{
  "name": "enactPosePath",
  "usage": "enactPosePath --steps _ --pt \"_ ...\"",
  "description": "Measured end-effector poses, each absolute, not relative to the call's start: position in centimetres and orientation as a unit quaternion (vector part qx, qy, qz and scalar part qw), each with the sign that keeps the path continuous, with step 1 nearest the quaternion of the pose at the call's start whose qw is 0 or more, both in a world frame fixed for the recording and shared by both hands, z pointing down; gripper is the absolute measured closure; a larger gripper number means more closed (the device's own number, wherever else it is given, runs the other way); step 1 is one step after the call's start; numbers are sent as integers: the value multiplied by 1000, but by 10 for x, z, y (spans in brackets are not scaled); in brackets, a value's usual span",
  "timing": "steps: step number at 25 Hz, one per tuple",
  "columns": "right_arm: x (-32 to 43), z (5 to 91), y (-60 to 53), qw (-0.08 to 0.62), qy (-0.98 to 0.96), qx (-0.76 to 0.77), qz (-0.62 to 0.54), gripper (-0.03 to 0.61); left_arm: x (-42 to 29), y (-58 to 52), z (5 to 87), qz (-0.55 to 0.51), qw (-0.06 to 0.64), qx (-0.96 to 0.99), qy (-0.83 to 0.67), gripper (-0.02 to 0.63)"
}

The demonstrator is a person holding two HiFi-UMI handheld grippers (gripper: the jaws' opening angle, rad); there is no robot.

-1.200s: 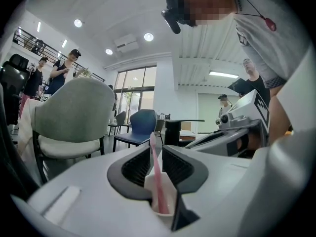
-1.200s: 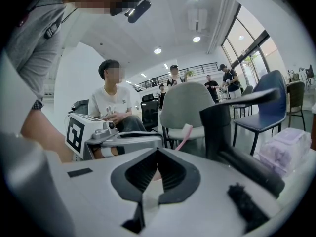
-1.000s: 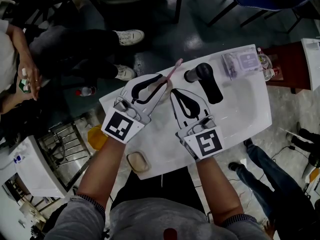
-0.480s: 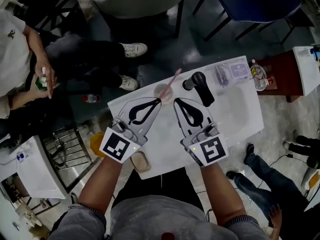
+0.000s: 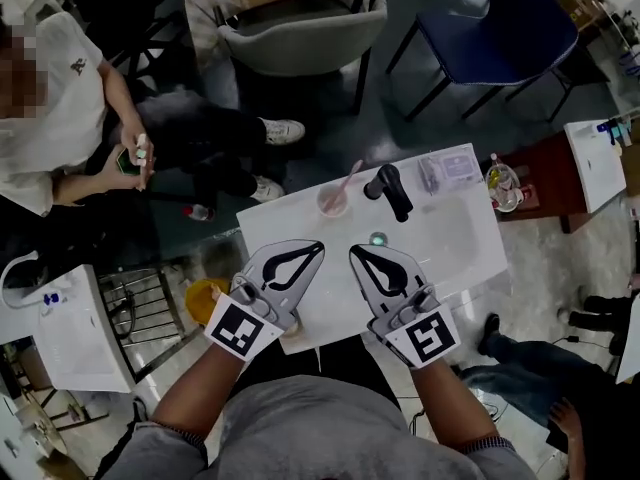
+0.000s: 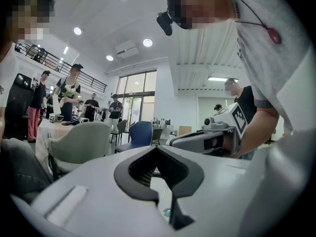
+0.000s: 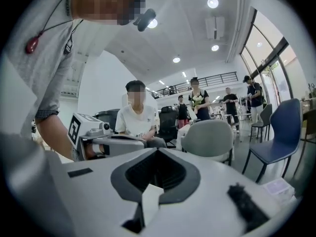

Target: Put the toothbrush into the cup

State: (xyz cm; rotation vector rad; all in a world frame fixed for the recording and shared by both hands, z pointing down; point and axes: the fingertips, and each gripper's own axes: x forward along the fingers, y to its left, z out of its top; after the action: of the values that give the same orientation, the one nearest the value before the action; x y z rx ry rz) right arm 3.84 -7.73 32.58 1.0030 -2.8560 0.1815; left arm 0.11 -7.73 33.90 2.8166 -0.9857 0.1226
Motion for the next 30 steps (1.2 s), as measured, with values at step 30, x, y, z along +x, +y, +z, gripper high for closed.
enactPosePath --steps 30 --pt "35 252 -7 64 -954 291 25 566 10 -6 267 24 70 944 -321 606"
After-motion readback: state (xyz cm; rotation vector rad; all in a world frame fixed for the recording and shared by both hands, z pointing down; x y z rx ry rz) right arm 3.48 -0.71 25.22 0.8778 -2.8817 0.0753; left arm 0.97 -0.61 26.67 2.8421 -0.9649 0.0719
